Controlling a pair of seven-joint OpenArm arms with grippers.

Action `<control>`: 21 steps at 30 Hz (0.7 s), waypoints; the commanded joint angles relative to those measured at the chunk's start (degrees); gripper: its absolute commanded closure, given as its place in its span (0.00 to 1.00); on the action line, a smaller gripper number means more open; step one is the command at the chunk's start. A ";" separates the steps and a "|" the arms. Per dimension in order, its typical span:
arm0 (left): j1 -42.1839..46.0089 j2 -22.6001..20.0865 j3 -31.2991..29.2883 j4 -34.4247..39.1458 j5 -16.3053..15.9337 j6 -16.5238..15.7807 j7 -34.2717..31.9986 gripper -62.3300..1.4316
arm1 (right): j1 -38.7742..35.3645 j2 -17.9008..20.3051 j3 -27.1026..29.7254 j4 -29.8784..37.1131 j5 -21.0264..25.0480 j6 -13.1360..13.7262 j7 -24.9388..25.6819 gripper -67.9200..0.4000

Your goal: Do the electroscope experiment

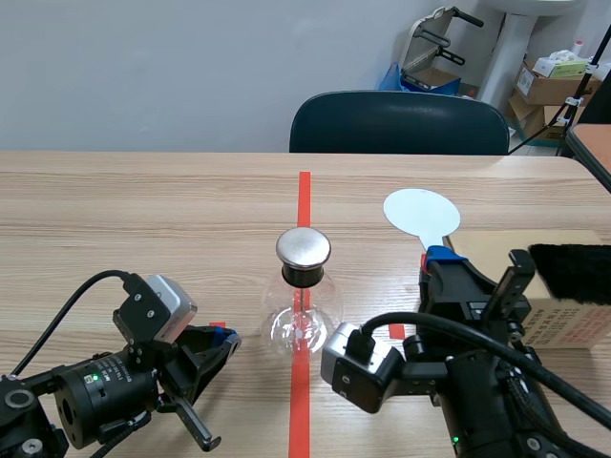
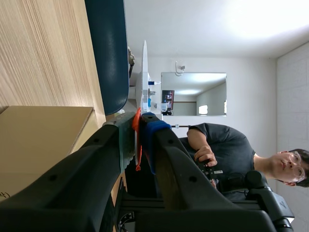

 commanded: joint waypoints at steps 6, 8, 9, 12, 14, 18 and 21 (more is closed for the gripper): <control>0.02 0.13 -0.04 0.74 -0.13 -0.09 -0.79 0.94 | 0.07 0.42 0.13 0.48 -0.04 -0.61 -0.04 0.98; 0.02 0.13 -0.04 0.74 -0.13 -0.09 -0.79 0.94 | 0.07 0.42 0.13 0.48 -0.04 -0.61 -0.04 0.98; 0.02 0.13 -0.04 0.74 -0.13 -0.09 -0.79 0.94 | 0.07 0.42 0.13 0.48 -0.04 -0.61 -0.04 0.98; 0.02 0.13 -0.04 0.74 -0.13 -0.09 -0.79 0.94 | 0.07 0.42 0.13 0.48 -0.04 -0.61 -0.04 0.98; 0.02 0.13 -0.04 0.74 -0.13 -0.09 -0.79 0.94 | 0.07 0.42 0.13 0.48 -0.04 -0.61 -0.04 0.98; 0.02 0.13 -0.04 0.74 -0.13 -0.09 -0.79 0.94 | 0.07 0.42 0.13 0.48 -0.04 -0.61 -0.04 0.98; 0.02 0.13 -0.04 0.74 -0.13 -0.09 -0.81 0.94 | 0.07 0.42 0.13 0.48 -0.04 -0.61 -0.04 0.98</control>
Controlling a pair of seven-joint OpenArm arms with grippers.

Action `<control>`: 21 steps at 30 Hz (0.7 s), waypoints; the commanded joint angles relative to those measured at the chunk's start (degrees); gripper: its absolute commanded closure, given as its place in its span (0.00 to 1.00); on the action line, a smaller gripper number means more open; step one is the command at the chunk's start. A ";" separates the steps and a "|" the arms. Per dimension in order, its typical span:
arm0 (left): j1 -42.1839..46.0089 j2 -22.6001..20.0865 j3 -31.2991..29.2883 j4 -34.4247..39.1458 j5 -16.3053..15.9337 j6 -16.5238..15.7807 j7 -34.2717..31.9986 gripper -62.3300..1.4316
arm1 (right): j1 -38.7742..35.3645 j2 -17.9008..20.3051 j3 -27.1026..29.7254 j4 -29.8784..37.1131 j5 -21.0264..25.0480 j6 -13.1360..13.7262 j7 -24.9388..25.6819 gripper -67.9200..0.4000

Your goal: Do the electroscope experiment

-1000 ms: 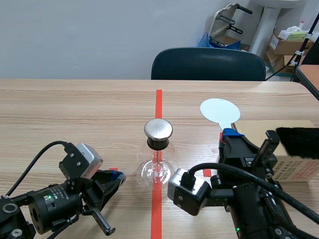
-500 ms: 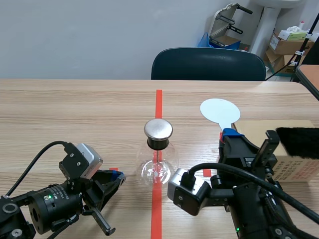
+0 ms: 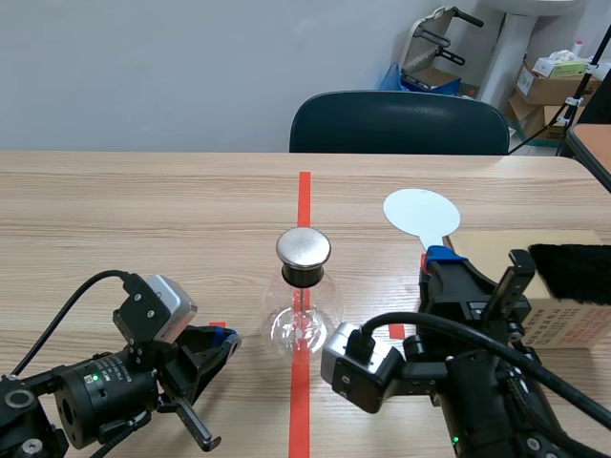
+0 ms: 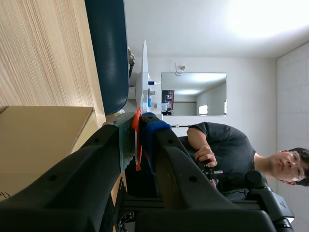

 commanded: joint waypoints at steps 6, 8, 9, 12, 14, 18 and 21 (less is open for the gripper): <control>0.02 0.13 -0.04 0.74 -0.13 -0.09 -0.81 0.94 | 0.07 0.42 0.13 0.48 -0.04 -0.61 -0.70 0.98; 0.02 0.13 -0.04 0.74 -0.13 -0.09 -0.81 0.94 | 0.07 0.42 0.13 0.48 -0.04 -0.61 -0.70 0.98; 0.02 0.13 -0.04 0.74 -0.13 -0.09 -0.81 0.94 | 0.07 0.42 0.13 0.48 -0.04 -0.61 -0.70 0.98; 0.02 0.13 -0.04 0.74 -0.13 -0.09 -0.81 0.94 | 0.07 0.42 0.13 0.48 -0.04 -0.61 -0.85 0.98; 0.02 0.13 -0.04 0.74 -0.13 -0.09 -0.81 0.94 | 0.07 0.42 0.13 0.48 -0.04 -0.61 -0.94 0.98; 0.02 0.13 -0.04 0.74 -0.13 -0.09 -0.81 0.94 | 0.07 0.42 0.13 0.48 -0.04 -0.61 -0.94 0.98; 0.02 0.13 -0.04 0.74 -0.13 -0.09 -0.81 0.94 | 0.07 0.42 0.13 0.48 -0.04 -0.61 -0.94 0.98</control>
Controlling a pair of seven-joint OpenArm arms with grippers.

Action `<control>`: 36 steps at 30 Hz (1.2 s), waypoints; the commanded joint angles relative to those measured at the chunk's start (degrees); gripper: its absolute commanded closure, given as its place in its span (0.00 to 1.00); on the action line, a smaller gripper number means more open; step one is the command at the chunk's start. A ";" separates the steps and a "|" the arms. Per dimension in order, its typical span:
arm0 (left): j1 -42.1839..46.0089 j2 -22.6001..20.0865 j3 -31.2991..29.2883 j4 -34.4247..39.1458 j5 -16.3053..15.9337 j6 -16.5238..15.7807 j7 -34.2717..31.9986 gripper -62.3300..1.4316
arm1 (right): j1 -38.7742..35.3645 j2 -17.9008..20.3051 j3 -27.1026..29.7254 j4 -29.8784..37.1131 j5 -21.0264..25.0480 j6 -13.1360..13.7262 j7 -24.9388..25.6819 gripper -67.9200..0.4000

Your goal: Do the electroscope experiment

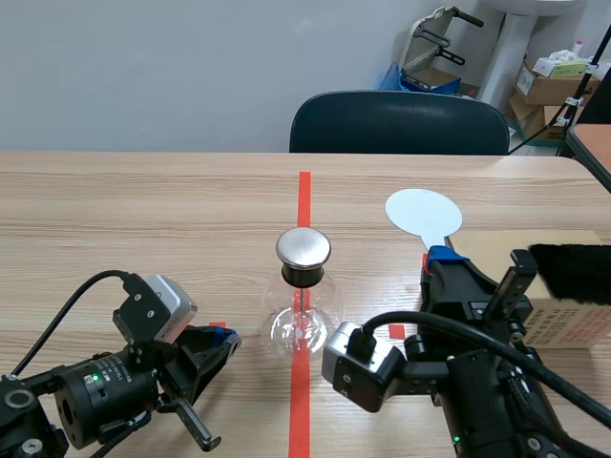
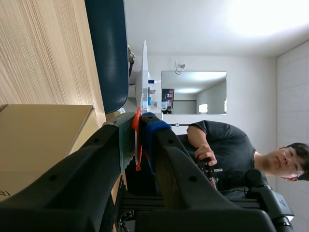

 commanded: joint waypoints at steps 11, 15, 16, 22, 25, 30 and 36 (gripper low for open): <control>0.02 0.13 -0.04 0.74 -0.13 -0.09 -0.81 0.94 | 0.07 0.44 0.13 0.48 -0.04 -0.61 -0.09 0.98; 0.02 0.13 -0.04 0.74 -0.13 -0.09 -0.81 0.94 | 0.07 0.46 0.13 0.48 -0.04 -0.66 1.57 0.98; 0.02 0.13 -0.04 0.74 -0.13 -0.09 -0.81 0.94 | 0.07 0.46 0.13 0.48 -0.04 -0.66 2.19 0.98; 0.02 0.13 -0.04 0.74 -0.13 -0.09 -0.81 0.94 | 0.07 0.46 0.15 0.48 -0.04 -0.68 6.93 0.98; 0.02 0.13 -0.04 0.74 -0.11 -0.09 -0.81 0.94 | 0.07 0.46 0.15 0.48 -0.04 -0.72 10.10 0.98; 0.02 0.13 -0.04 0.74 -0.11 -0.09 -0.81 0.94 | 0.07 0.46 0.15 0.48 -0.04 -0.90 15.65 0.98; 0.00 0.13 -0.04 0.74 -0.11 -0.09 -0.83 0.94 | 0.07 0.44 0.20 0.48 -0.04 -1.16 21.00 0.98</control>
